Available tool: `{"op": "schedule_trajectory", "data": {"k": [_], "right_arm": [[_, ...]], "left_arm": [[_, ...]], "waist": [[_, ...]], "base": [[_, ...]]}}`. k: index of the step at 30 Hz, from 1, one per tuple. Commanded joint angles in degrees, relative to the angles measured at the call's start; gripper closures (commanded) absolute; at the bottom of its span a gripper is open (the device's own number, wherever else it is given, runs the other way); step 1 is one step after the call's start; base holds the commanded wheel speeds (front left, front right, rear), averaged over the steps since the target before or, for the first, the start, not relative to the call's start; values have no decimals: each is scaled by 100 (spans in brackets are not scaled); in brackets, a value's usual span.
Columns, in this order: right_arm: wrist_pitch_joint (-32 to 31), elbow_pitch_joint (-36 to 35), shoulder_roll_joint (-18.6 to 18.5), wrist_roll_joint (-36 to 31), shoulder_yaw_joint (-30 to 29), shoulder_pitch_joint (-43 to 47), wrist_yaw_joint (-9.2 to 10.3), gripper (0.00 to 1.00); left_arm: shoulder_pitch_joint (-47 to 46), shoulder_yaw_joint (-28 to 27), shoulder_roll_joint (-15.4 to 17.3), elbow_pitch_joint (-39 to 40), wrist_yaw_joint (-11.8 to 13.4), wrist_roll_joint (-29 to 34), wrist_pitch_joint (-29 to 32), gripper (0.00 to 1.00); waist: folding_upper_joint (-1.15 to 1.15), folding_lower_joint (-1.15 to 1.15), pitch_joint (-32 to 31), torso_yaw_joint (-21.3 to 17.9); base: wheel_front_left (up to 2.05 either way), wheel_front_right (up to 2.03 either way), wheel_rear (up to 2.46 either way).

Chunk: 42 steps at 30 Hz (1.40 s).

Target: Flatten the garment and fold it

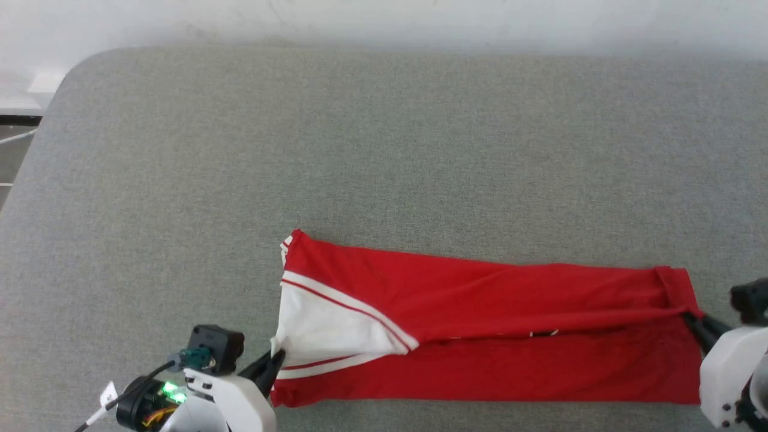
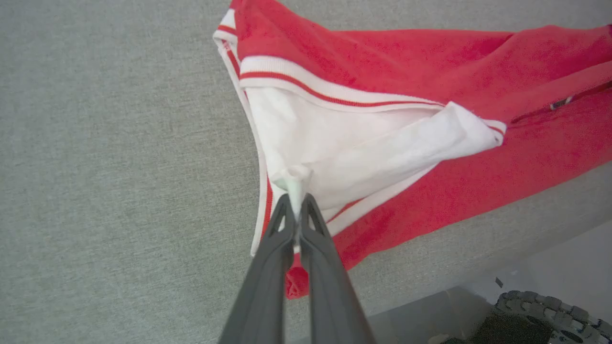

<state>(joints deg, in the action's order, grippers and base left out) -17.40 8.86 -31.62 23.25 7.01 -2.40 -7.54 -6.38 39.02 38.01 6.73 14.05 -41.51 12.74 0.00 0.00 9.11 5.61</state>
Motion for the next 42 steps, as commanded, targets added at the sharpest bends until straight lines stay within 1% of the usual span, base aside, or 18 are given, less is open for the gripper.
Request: {"op": "schedule_trajectory", "data": {"k": [1,9,10,11,12,16,21,26,29,31,35,38,42], "right_arm": [[-30,-25,2,-12,14,39,5,100],[-274,201,-157,-169,359,56,5,100],[-300,229,-145,-149,388,41,5,50],[-317,240,-116,-107,407,24,5,0],[-316,226,-97,-68,426,0,5,0],[-295,25,-29,115,391,-71,5,0],[-478,-497,46,348,194,-17,5,0],[-679,-894,462,412,-391,185,5,0],[-773,-959,810,238,-754,337,5,0],[-830,-918,1079,79,-1011,432,5,0],[-955,-747,1662,-238,-1490,528,5,0],[-987,-587,2041,-443,-1804,473,5,0],[-979,-251,2409,-774,-2196,253,5,0]], "left_arm": [[16,20,-2,-60,-66,-8,-13,100],[-231,293,-300,-907,-435,55,-105,100],[-257,292,-334,-997,-450,62,-152,64],[-272,295,-362,-1088,-459,75,-200,5],[-286,286,-392,-1174,-451,94,-270,0],[-249,111,-584,-1349,-379,19,-717,0],[-109,-252,-858,-1283,-262,-174,-1463,0],[112,-767,-1152,-1216,-71,-332,-2432,0],[231,-1083,-1348,-1169,31,-257,-2704,0],[285,-1307,-1487,-1109,42,-81,-2759,0],[406,-2093,-1912,-701,-18,680,-2770,0],[562,-2603,-2235,-424,-204,1321,-2772,0],[720,-3120,-2597,-138,-524,2024,-2772,0]], "waist": [[0,0,20,-9],[0,0,83,-25],[0,0,66,-31],[0,0,36,-41],[0,0,1,-50],[0,0,-181,-98],[0,0,-411,-142],[0,0,-546,-166],[0,0,-573,-160],[0,0,-580,-147],[0,0,-543,-103],[0,0,-474,-82],[0,0,-329,-55]], "base": [[0,0,0],[0,0,0],[0,0,0],[0,0,0],[0,0,0],[0,0,0],[0,0,0],[0,0,0],[0,0,0],[0,0,0],[0,0,0],[0,0,0],[0,0,0]]}}
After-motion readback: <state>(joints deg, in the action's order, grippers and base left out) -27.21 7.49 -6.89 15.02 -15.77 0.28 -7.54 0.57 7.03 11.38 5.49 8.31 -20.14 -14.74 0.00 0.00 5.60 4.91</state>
